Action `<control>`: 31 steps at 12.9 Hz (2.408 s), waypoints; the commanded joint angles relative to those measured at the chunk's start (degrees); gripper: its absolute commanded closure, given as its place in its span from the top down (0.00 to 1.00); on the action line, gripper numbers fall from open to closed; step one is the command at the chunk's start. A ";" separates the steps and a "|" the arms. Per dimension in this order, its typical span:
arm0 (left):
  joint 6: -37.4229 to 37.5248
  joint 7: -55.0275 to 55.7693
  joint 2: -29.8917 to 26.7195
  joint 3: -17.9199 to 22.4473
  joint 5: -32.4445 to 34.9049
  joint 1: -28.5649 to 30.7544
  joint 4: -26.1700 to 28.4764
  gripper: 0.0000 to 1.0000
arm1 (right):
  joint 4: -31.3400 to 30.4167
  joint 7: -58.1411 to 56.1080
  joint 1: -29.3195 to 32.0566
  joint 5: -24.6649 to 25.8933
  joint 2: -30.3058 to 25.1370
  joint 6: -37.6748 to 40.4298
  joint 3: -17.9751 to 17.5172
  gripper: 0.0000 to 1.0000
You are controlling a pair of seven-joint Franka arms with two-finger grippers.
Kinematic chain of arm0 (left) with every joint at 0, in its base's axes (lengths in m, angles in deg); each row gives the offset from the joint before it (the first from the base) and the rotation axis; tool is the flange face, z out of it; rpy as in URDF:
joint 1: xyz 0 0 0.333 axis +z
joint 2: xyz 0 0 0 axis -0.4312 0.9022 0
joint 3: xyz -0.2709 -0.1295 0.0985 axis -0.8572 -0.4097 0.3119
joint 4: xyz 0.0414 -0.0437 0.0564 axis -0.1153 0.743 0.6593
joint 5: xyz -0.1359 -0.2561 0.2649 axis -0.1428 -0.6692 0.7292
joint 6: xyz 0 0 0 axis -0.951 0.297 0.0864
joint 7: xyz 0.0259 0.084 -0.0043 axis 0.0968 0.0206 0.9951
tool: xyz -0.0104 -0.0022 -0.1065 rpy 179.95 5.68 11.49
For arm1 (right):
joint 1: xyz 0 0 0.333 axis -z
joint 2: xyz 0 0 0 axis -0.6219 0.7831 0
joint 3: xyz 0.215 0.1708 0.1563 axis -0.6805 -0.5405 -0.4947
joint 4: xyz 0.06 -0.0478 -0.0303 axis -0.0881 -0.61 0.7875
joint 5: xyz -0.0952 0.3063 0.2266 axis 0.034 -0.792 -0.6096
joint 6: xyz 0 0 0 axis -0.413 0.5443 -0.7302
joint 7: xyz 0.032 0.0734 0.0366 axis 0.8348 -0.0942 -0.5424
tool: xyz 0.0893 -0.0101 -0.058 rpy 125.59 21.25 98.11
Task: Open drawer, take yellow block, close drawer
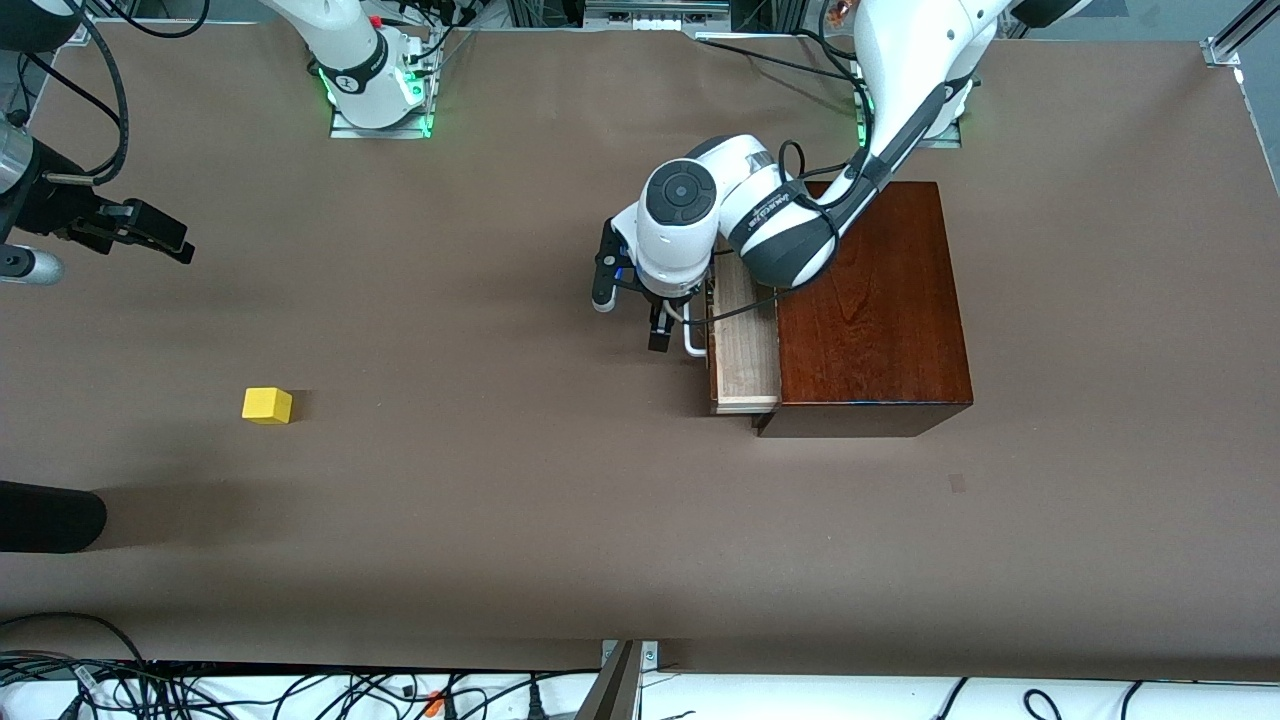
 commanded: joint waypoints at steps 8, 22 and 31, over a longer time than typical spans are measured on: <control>10.70 -0.56 -0.94 1.39 1.97 2.02 -1.05 1.00 | -0.07 -3.44 18.69 0.93 -0.65 -0.42 -17.16 1.00; 15.27 -0.47 -2.17 1.92 2.32 4.40 -1.13 1.00 | 0.63 -3.62 19.23 0.66 -0.38 0.28 -18.23 1.00; 16.15 7.23 -4.62 0.78 -3.88 4.57 -5.09 1.00 | 0.90 -3.01 19.14 0.31 0.50 -0.24 -18.05 1.00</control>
